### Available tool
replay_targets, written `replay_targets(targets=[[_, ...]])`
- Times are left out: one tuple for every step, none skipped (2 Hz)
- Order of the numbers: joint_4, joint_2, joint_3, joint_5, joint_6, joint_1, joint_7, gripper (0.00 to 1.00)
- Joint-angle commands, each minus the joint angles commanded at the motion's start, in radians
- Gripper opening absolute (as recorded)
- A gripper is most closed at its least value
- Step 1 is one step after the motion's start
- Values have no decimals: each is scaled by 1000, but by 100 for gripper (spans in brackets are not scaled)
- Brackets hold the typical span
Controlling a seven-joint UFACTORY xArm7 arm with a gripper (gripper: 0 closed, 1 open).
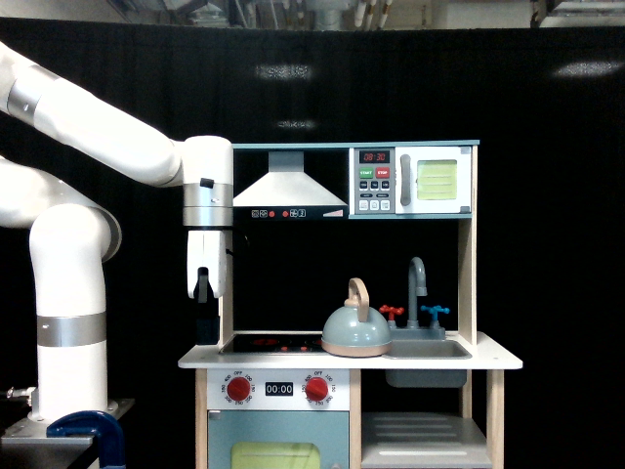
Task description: Place the teapot on the stove
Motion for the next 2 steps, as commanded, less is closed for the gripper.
replay_targets(targets=[[31,68,-32,-48,-58,8,-116,100],[156,266,-204,-123,-200,94,-563,100]])
